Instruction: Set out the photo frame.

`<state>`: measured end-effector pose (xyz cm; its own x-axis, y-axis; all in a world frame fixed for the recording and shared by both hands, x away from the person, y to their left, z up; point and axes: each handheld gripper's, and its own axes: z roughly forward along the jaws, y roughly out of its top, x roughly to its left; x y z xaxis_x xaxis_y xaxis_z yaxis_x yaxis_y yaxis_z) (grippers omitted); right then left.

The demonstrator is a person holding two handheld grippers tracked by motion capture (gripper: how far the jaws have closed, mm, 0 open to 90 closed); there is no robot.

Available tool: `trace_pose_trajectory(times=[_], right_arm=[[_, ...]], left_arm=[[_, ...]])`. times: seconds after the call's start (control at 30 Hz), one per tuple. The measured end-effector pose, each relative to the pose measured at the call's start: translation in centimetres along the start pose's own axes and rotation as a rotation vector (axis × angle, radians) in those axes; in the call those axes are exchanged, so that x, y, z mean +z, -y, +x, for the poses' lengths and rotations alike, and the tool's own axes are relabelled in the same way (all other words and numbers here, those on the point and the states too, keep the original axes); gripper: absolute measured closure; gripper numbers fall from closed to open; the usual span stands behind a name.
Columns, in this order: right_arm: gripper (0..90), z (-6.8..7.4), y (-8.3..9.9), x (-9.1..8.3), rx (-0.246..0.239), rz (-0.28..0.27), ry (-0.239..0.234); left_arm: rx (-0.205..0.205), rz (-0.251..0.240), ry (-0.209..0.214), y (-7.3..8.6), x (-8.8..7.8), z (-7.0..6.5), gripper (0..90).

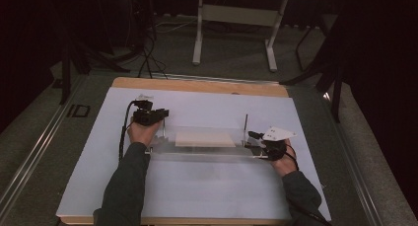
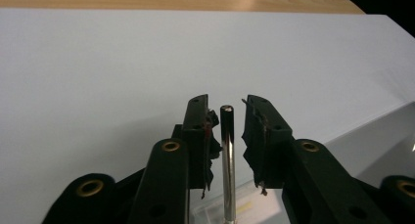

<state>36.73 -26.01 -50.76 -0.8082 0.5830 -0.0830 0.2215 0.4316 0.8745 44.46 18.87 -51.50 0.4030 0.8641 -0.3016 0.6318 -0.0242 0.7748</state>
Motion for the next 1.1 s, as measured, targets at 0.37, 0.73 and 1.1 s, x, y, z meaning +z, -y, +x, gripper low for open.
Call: trace_pose_trajectory(times=[0.37,0.73,1.1], right_arm=[[49.3,-0.1,-0.2,0.0,0.004,0.000,-0.002],[49.6,-0.2,-0.3,0.0,0.007,0.003,-0.005],[49.9,-0.4,-0.6,0.0,0.017,0.008,-0.011]], left_arm=[[0.055,-0.038,-0.008,0.3,-1.3,-0.8,65.6],[0.069,-0.101,0.025,0.7,-3.3,-1.0,65.2],[0.103,-0.120,0.048,1.4,-4.8,-1.2,65.4]])
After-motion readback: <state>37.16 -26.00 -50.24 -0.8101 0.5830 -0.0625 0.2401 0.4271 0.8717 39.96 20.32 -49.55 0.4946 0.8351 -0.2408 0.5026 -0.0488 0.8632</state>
